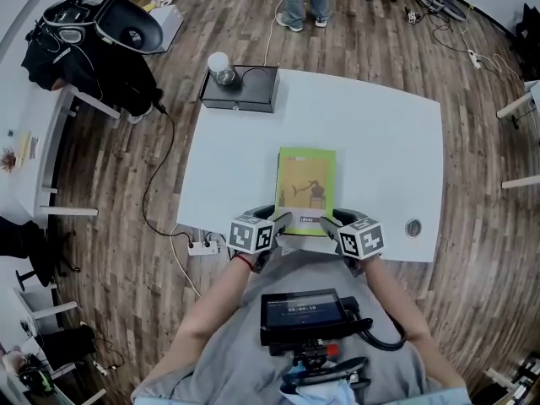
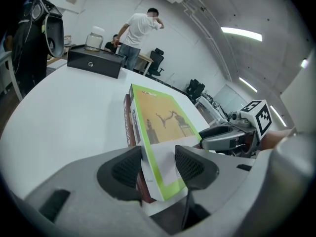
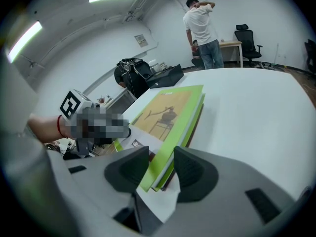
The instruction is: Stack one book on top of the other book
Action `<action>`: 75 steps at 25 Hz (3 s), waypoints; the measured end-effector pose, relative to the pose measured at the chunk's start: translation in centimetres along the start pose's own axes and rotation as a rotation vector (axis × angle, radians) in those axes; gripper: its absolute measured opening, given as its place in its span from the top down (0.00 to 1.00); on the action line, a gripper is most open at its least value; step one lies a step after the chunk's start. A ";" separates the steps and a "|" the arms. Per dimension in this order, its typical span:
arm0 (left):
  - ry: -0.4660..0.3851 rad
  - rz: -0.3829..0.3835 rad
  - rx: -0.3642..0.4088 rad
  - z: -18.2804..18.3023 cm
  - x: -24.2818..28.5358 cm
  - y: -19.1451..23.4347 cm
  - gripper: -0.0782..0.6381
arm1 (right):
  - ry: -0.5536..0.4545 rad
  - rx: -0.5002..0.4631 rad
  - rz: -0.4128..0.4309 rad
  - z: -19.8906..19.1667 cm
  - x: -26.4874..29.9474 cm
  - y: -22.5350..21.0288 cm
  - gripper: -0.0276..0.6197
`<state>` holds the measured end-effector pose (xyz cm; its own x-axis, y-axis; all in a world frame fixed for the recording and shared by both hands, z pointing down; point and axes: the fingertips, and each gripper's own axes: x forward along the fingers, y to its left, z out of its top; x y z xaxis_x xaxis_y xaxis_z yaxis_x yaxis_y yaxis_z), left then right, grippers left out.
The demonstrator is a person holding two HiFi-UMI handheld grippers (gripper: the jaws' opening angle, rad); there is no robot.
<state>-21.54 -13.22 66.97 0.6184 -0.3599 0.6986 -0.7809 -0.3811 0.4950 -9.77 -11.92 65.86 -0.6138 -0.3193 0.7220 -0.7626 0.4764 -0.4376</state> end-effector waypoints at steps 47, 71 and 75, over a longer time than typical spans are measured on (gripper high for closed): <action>-0.020 -0.007 0.182 0.9 -0.3 0.6 0.58 | -0.016 -0.046 -0.097 0.3 0.2 -0.6 0.67; -0.267 -0.159 0.338 7.3 -6.1 -6.5 0.58 | -0.233 -0.229 -0.053 6.5 -3.9 6.6 0.66; -0.278 -0.191 0.336 6.6 -6.7 -7.0 0.61 | -0.255 -0.253 -0.007 6.1 -4.3 7.9 0.67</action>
<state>-19.63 -13.79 55.44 0.7841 -0.4532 0.4240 -0.6075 -0.7005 0.3745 -14.44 -11.77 56.03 -0.6641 -0.5022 0.5539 -0.7119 0.6511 -0.2632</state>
